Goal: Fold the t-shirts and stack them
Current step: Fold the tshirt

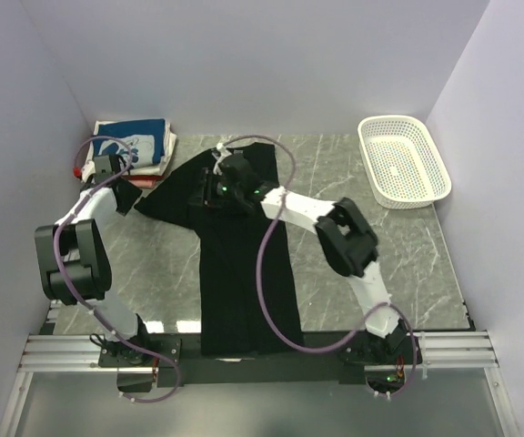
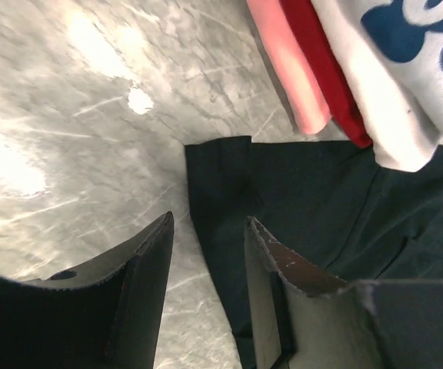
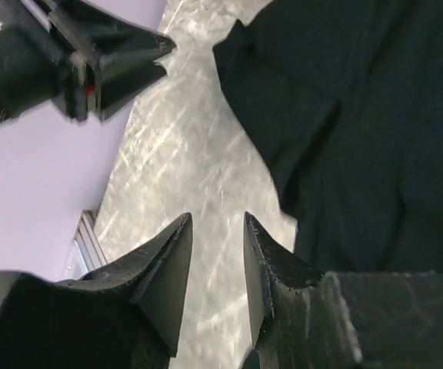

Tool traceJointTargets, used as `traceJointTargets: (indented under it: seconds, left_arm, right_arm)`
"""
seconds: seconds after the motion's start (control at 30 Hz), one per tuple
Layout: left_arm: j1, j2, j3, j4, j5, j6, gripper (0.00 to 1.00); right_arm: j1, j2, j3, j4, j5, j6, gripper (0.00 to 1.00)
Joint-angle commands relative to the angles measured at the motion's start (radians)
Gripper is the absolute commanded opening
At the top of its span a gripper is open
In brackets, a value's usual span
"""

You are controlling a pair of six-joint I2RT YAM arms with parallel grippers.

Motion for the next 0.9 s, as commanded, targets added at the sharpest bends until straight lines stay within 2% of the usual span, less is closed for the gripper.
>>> traceJointTargets:
  seconds: [0.0,0.07,0.37,0.67,0.87]
  left_arm:
    - [0.01,0.042,0.027,0.073,0.065,-0.015,0.47]
    - [0.017,0.066,0.036,0.091,0.094,-0.018,0.48]
    - [0.017,0.137,0.108,0.112,0.12,-0.013,0.49]
    - [0.017,0.192,0.133,0.128,0.125,-0.024,0.49]
    - [0.016,0.226,0.143,0.145,0.137,-0.03,0.48]
  right_arm:
    - [0.003,0.136,0.178,0.099,-0.106,0.069,0.4]
    - [0.001,0.217,0.266,0.087,-0.098,0.098,0.4]
    - [-0.009,0.377,0.436,0.04,-0.035,0.145,0.43]
    - [-0.02,0.374,0.354,0.062,0.014,0.19,0.43]
    - [-0.02,0.391,0.364,0.043,0.011,0.196,0.43]
